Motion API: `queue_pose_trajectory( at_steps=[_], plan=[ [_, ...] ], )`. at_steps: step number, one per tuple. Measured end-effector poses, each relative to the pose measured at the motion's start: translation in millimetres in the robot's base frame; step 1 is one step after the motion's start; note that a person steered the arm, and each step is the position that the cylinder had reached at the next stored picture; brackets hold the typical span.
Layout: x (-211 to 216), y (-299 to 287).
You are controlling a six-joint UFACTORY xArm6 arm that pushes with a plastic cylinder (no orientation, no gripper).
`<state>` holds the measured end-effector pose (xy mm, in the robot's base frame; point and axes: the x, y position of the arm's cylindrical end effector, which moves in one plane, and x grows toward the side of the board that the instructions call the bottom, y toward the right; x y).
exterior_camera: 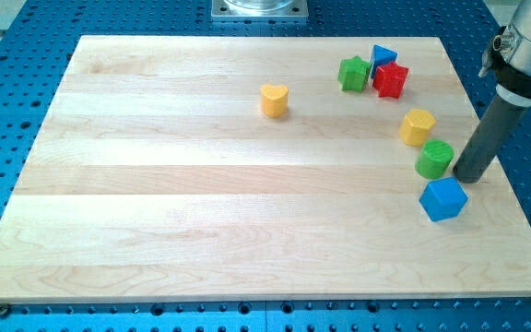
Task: Point your arm left to the heart
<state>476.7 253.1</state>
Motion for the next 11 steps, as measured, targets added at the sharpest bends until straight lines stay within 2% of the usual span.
queue_pose_trajectory(
  at_steps=[4, 5, 6, 7, 8, 9, 10, 11],
  plan=[
    [0, -12],
    [41, 39],
    [111, -14],
    [101, -173],
    [6, -294],
    [-97, -315],
    [-120, -269],
    [-116, -180]
  ],
)
